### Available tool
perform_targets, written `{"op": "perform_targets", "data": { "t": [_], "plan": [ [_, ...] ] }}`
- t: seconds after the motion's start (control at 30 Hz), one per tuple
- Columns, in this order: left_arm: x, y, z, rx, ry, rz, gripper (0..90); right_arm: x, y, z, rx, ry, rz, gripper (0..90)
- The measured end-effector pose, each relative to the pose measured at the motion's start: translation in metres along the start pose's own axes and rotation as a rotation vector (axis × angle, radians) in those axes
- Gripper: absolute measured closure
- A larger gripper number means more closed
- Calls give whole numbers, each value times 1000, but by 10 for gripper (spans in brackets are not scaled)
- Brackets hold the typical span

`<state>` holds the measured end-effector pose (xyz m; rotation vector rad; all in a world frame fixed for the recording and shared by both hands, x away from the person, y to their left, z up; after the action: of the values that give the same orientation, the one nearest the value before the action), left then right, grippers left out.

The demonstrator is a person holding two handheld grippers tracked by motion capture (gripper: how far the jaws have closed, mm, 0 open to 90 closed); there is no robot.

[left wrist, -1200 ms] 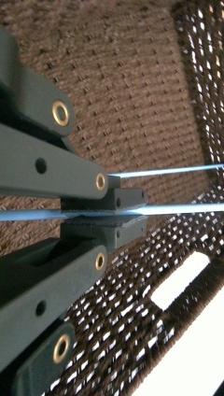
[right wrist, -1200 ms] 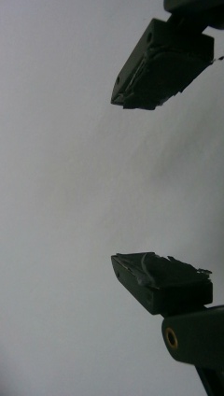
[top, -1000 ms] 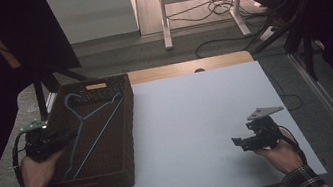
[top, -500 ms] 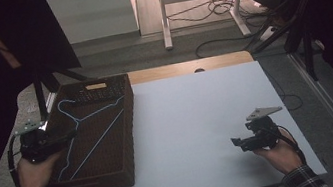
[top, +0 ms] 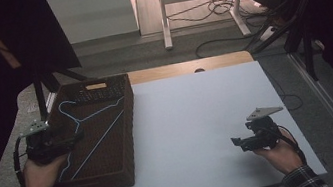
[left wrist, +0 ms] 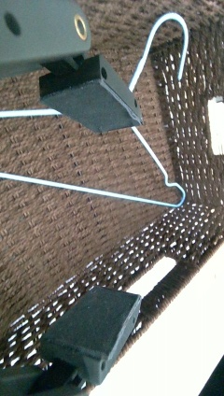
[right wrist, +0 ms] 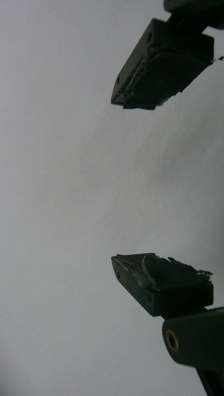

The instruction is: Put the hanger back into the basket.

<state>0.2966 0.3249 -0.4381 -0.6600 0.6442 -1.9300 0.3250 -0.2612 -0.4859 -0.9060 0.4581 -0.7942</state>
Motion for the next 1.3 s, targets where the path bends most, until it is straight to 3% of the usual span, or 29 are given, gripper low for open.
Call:
{"op": "perform_targets", "data": {
  "t": [0.43, 0.93, 1.3],
  "plan": [
    [24, -1, 0, 2, 31, -17, 87, -2, -3, 1, 11, -3, 1, 191],
    [49, -3, 0, 0, 38, -25, 78, -6, -5, 3, 22, -15, 3, 191],
    [72, 0, 2, -6, 80, -47, 66, -10, -9, 2, 28, -23, 7, 189]
  ]
}}
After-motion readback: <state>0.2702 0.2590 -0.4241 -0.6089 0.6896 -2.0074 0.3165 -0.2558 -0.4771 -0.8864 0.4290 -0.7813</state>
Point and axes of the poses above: each handheld gripper's, and its own axes: y roughly forward along the jaws, z roughly out of its top, x roughly to its right, the point moved 2 cm from there along y, roughly forward along the jaws, and after that the axes turned 9 degrees about -x, right-handed, at the moved point
